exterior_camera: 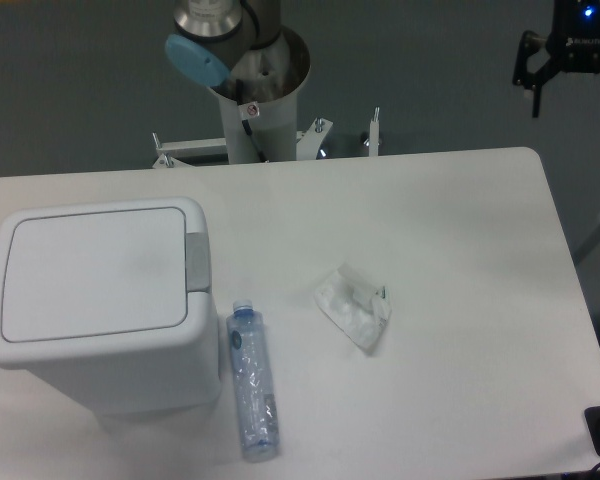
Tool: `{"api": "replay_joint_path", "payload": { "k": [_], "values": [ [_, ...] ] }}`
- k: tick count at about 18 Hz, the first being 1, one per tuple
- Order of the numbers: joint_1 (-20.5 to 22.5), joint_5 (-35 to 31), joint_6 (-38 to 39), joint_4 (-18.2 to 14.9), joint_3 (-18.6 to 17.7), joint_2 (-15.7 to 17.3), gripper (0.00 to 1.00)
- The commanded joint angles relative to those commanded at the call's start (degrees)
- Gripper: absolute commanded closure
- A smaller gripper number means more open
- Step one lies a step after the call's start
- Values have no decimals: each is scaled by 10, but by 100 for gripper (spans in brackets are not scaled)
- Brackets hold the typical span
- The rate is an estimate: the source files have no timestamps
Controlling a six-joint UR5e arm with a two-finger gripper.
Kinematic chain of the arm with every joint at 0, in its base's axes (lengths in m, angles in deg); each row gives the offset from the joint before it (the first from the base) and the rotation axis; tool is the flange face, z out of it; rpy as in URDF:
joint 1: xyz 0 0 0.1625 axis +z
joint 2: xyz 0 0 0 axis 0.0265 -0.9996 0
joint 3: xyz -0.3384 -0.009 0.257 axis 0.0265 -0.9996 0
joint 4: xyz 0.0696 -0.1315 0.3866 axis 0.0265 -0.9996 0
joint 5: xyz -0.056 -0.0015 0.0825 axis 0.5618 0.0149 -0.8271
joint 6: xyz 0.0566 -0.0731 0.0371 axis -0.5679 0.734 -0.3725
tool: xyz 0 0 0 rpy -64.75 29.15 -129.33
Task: Open the trash can
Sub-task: 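Lower the open gripper from its raised pose toward the table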
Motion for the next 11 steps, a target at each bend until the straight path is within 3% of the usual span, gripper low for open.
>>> {"api": "replay_joint_path", "payload": {
  "k": [7,11],
  "values": [
    [-7,23,45,1,-4,-1,0],
    [-54,24,156,22,-3,-11,0]
  ]
}}
